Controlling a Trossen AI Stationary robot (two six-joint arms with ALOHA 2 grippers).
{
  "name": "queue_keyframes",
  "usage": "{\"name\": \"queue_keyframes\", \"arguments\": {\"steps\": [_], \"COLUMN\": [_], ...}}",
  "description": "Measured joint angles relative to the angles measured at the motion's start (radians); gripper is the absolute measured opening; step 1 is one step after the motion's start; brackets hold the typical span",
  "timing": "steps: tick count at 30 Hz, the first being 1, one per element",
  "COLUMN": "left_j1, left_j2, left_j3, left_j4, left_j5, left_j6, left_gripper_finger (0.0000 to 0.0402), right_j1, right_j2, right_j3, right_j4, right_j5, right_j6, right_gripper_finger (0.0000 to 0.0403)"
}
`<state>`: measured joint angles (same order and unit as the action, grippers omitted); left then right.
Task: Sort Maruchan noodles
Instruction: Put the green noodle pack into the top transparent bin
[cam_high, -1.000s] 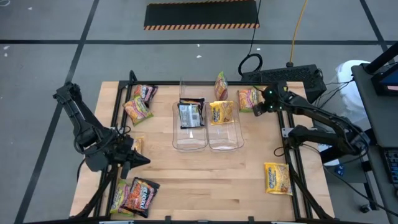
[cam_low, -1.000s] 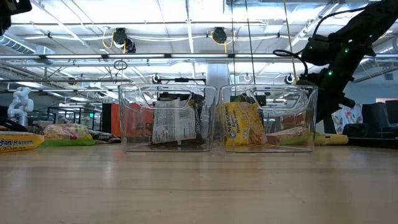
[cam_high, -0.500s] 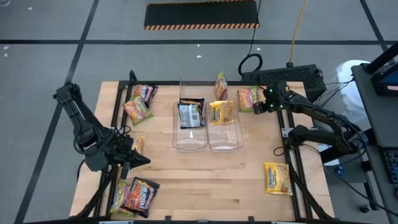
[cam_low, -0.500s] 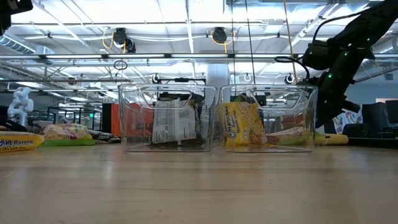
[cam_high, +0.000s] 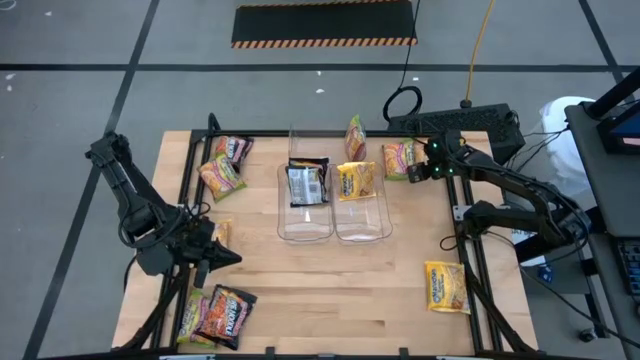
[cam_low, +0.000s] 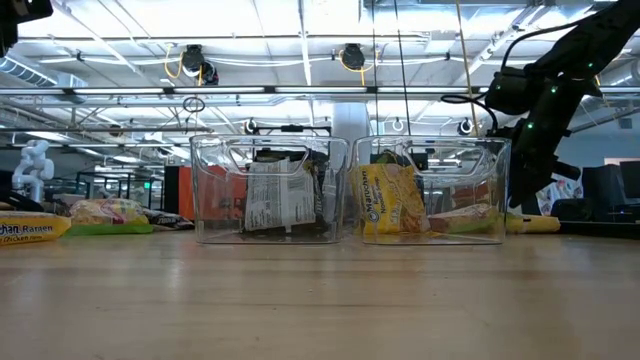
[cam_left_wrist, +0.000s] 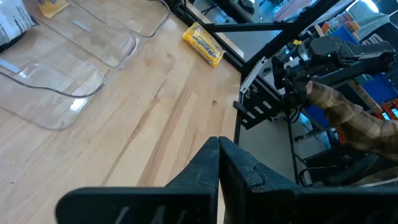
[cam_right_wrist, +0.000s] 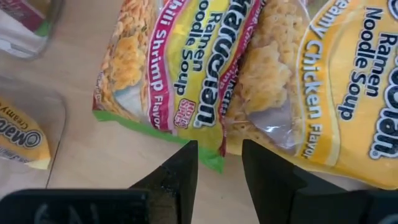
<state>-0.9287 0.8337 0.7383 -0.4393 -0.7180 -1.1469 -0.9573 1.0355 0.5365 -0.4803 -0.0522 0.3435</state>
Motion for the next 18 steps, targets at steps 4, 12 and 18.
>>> {"name": "queue_keyframes", "arguments": {"steps": [4,12,18], "left_j1": [0.000,0.000,0.000], "left_j2": [0.000,0.000,0.000], "left_j3": [0.000,0.000,0.000], "left_j4": [0.000,0.003,0.009], "left_j5": [0.000,0.000,0.000], "left_j6": [0.010,0.016,0.014], "left_gripper_finger": [0.0007,0.0007,0.0007], "right_j1": [0.000,0.000,0.000], "right_j2": [0.007,0.074,0.102], "right_j3": [0.000,0.000,0.000], "right_j4": [0.001,0.018,0.066], "right_j5": [-0.015,-0.028,-0.028], "right_j6": [-0.013,-0.021,-0.037], "right_gripper_finger": [0.0118,0.0118,0.0118]}}
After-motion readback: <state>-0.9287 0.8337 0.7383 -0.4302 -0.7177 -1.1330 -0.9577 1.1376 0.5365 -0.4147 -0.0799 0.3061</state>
